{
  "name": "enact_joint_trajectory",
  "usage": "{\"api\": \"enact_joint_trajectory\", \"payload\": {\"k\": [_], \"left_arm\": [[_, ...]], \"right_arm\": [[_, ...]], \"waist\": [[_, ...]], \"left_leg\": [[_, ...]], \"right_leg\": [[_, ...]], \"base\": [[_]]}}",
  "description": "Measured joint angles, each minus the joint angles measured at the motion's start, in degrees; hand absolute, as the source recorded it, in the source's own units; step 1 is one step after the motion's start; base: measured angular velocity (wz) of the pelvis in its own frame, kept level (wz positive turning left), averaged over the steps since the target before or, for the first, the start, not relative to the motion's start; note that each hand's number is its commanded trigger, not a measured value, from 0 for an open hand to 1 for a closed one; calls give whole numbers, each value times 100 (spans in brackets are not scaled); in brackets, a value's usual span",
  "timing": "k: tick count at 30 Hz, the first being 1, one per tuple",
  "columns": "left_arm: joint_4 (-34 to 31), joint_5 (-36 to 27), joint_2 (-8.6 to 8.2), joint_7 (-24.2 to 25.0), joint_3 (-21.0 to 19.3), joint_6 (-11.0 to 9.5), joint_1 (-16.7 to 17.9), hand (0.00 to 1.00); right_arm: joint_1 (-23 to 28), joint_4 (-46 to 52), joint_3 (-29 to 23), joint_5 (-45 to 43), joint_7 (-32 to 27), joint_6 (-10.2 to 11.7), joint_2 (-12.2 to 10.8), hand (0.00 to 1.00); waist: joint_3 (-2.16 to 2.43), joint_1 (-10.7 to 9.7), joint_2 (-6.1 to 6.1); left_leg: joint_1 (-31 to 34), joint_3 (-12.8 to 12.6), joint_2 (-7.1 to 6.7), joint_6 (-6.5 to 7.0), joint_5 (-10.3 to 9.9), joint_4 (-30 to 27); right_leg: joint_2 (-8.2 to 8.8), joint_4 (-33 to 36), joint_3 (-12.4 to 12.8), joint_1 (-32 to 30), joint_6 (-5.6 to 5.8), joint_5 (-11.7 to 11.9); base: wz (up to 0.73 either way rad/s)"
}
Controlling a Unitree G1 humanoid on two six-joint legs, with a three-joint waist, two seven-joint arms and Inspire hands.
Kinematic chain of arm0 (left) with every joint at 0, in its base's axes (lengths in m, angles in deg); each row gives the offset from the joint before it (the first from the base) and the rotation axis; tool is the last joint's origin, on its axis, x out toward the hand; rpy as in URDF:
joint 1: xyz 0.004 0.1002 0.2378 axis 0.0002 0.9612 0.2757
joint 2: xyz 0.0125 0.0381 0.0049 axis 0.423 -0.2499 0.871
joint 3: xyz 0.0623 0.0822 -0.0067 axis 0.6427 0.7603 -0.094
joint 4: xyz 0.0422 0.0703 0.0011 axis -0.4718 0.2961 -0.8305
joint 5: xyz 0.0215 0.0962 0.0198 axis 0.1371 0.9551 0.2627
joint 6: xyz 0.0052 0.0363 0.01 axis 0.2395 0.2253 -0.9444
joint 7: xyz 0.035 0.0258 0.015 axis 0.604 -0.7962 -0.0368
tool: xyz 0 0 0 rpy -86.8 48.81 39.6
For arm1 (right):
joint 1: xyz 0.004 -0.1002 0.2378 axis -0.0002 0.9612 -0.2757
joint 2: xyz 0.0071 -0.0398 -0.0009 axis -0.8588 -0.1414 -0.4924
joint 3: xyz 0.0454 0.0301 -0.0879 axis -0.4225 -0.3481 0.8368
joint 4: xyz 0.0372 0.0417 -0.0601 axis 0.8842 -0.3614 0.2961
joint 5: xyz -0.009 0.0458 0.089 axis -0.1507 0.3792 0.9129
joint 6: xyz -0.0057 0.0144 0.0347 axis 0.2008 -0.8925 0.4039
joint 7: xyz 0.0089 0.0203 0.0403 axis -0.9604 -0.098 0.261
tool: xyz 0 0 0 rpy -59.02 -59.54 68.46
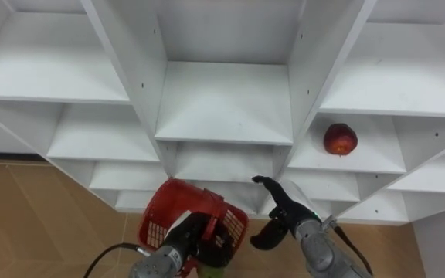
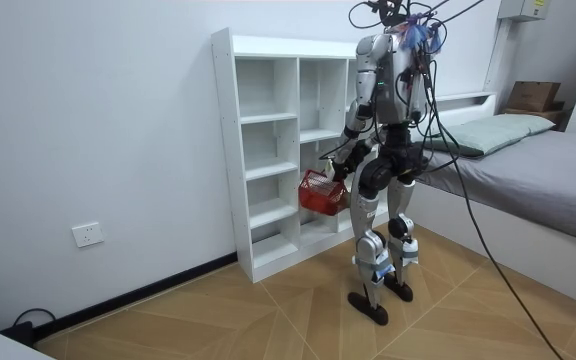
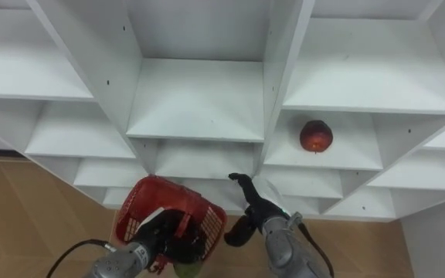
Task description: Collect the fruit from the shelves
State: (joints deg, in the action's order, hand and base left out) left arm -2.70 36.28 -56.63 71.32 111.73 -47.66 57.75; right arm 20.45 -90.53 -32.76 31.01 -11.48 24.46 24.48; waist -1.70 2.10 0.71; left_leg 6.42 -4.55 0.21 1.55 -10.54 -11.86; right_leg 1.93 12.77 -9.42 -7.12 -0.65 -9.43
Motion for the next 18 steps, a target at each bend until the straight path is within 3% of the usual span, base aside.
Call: {"api": "enact_joint_trajectory", "payload": {"k": [18], "left_arm": [[-5,1,-21,1,-28,1,-24,100]], "right_arm": [[-2,0,1,-6,2,-1,2,0]], "waist": [[8,10,12]], "left_leg": [[28,-4,6,0,0,-83]], "right_leg": [[-1,9,1,2,-7,4]], "base": [[0]]}}
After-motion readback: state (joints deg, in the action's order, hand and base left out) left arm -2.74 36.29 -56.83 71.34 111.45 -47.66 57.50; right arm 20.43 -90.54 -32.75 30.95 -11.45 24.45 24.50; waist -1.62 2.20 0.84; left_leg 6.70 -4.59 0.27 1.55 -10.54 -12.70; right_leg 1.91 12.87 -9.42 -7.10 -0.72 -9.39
